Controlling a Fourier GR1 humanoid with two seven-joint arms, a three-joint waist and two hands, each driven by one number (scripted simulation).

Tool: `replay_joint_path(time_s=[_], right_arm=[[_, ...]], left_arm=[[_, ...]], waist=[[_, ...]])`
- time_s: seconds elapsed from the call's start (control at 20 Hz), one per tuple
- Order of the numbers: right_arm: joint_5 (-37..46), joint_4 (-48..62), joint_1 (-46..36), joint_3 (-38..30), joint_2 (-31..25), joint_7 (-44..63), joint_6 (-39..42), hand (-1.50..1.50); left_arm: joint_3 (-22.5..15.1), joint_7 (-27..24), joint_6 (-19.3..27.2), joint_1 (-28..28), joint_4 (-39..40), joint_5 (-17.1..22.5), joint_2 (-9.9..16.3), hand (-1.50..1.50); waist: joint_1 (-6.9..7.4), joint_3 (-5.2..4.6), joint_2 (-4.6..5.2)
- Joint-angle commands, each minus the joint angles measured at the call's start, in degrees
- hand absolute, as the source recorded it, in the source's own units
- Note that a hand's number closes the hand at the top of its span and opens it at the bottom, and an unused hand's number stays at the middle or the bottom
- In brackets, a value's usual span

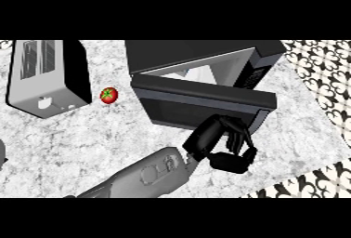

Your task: Pick up the milk, place it into the microwave and close the microwave

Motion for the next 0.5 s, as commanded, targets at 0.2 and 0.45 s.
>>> replay_joint_path(time_s=[0.2,0.45], right_arm=[[-3.3,-2.1,-1.3,-0.4,-3.0,2.4,2.1,-1.50],[-5.5,-2.7,-2.5,-1.0,-4.7,4.0,2.6,-1.50]], left_arm=[[2.8,-1.3,2.1,-8.1,4.5,5.4,-0.2,1.50],[4.1,-1.9,2.8,-11.7,7.3,8.2,-0.2,1.50]], waist=[[-4.42,0.19,0.86],[-5.81,0.20,1.51]])
